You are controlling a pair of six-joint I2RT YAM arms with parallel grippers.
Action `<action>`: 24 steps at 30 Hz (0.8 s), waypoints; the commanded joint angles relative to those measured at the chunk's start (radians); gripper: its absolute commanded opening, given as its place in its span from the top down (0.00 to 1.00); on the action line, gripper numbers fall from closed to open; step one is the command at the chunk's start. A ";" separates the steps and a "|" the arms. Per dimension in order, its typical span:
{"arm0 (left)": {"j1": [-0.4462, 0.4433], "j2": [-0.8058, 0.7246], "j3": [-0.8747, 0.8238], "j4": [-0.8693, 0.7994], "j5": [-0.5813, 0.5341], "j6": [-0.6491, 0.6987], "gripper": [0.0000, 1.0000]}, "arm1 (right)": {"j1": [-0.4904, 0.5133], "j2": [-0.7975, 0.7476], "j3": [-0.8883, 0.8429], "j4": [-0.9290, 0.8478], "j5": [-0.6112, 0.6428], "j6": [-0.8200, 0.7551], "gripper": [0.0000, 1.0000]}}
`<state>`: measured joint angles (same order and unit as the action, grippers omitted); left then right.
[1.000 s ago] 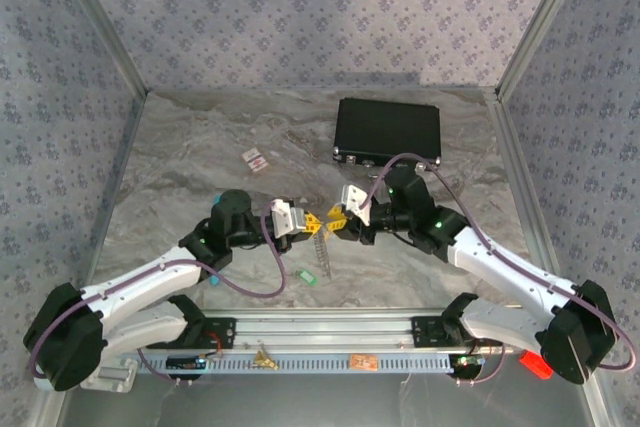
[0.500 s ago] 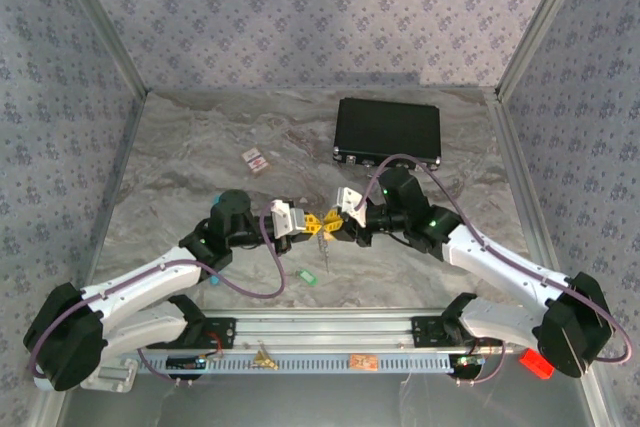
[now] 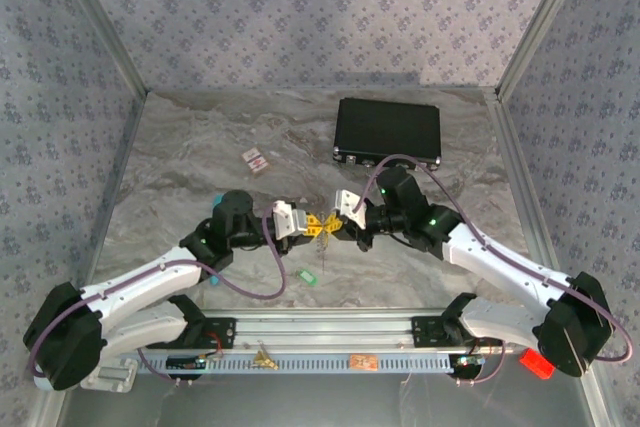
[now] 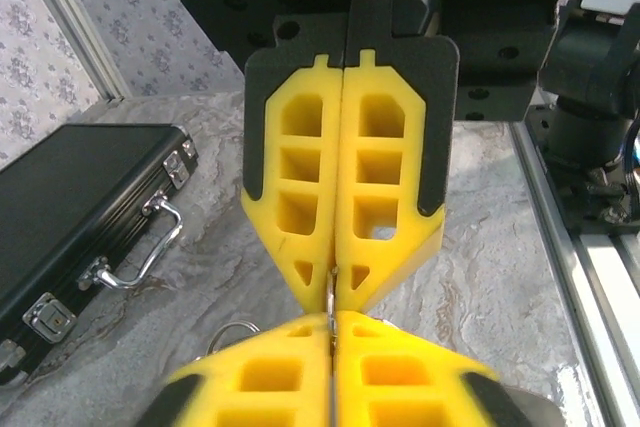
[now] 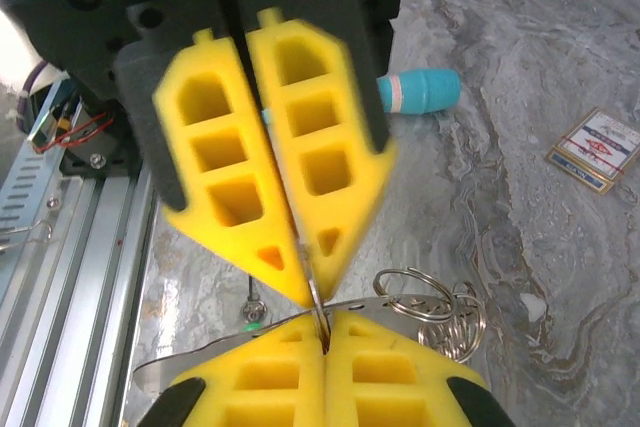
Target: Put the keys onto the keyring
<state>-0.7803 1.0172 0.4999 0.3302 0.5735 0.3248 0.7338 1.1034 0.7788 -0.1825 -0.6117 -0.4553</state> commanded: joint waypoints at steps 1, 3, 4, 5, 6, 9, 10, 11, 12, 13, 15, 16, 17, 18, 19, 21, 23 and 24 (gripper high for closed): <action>0.000 0.009 0.065 -0.095 -0.037 0.011 0.76 | 0.006 -0.005 0.084 -0.144 0.055 -0.079 1.00; 0.000 0.018 0.084 -0.143 -0.043 0.025 0.76 | 0.020 0.008 0.123 -0.217 0.103 -0.116 1.00; 0.001 0.023 0.093 -0.159 -0.047 0.026 0.75 | 0.027 0.018 0.144 -0.253 0.128 -0.136 1.00; 0.001 0.028 0.099 -0.171 -0.047 0.029 0.75 | 0.036 0.029 0.166 -0.282 0.153 -0.153 1.00; 0.001 0.032 0.103 -0.175 -0.048 0.030 0.76 | 0.045 0.038 0.182 -0.308 0.173 -0.167 1.00; 0.000 0.042 0.114 -0.176 -0.039 0.028 0.77 | 0.066 0.067 0.222 -0.357 0.217 -0.195 1.00; 0.001 0.045 0.118 -0.174 -0.036 0.026 0.77 | 0.073 0.075 0.236 -0.366 0.228 -0.202 1.00; 0.001 0.048 0.120 -0.171 -0.033 0.025 0.78 | 0.079 0.085 0.247 -0.372 0.237 -0.207 1.00; 0.001 0.050 0.122 -0.168 -0.028 0.023 0.80 | 0.084 0.093 0.255 -0.378 0.244 -0.211 1.00; 0.001 0.052 0.123 -0.165 -0.023 0.022 0.81 | 0.092 0.105 0.267 -0.383 0.251 -0.215 1.00; 0.001 0.056 0.124 -0.158 -0.015 0.019 0.84 | 0.105 0.126 0.288 -0.397 0.264 -0.222 1.00; 0.000 0.058 0.126 -0.158 -0.013 0.019 0.87 | 0.111 0.137 0.299 -0.403 0.270 -0.224 1.00; 0.000 0.057 0.126 -0.157 -0.011 0.019 0.89 | 0.114 0.147 0.309 -0.412 0.272 -0.227 1.00; 0.001 0.057 0.126 -0.158 -0.008 0.019 0.90 | 0.114 0.151 0.316 -0.413 0.273 -0.226 1.00; 0.000 0.055 0.125 -0.157 -0.008 0.019 0.93 | 0.114 0.154 0.320 -0.414 0.268 -0.224 1.00; 0.001 0.055 0.124 -0.164 -0.005 0.023 1.00 | 0.108 0.147 0.318 -0.406 0.245 -0.209 1.00; 0.001 0.050 0.117 -0.163 -0.004 0.027 1.00 | 0.086 0.122 0.297 -0.377 0.198 -0.168 0.97; 0.000 0.044 0.111 -0.150 -0.006 0.027 1.00 | 0.064 0.104 0.272 -0.352 0.164 -0.144 0.82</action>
<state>-0.7792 1.0698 0.5926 0.1638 0.5537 0.3363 0.8207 1.2491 1.0554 -0.5655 -0.3630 -0.6380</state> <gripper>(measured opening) 0.042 0.102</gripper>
